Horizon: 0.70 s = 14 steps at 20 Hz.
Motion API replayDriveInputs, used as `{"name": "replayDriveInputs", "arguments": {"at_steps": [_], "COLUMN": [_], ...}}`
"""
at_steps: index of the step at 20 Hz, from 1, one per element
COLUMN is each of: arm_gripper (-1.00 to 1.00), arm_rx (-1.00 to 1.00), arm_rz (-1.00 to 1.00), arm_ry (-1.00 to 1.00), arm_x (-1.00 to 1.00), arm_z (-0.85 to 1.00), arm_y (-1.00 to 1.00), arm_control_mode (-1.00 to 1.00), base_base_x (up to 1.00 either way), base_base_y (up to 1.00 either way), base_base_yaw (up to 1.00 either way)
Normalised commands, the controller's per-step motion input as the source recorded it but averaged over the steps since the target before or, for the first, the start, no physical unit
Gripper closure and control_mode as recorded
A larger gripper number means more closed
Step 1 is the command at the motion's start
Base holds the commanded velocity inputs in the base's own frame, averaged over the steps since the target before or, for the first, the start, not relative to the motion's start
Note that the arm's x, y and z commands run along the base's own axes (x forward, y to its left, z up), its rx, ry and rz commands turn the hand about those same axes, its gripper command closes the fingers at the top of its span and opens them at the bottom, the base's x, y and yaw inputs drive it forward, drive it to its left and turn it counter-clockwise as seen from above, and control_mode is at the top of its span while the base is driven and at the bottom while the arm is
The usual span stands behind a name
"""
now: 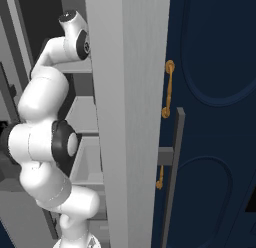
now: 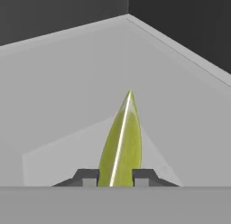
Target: Grab a lemon wedge from the fridge and one ice cube from the ice bowl, and put them in the glass of lemonade.
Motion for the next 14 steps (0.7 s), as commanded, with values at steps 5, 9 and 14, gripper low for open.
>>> {"name": "replayDriveInputs", "arguments": {"at_steps": [5, 9, 14], "arm_gripper": [1.00, 1.00, 1.00], "arm_rx": [0.00, 0.00, 0.00], "arm_rz": [0.01, 0.08, 0.17], "arm_ry": [-0.01, -0.05, -0.01], "arm_x": [-0.99, -1.00, -1.00], "arm_z": [-0.15, -0.08, -0.08], "arm_y": [-0.08, -0.21, -0.01], "arm_control_mode": [-1.00, -1.00, -1.00], "base_base_x": [0.00, 0.00, 0.00], "base_base_y": [0.00, 0.00, 0.00], "base_base_yaw": [0.00, 0.00, 0.00]}}
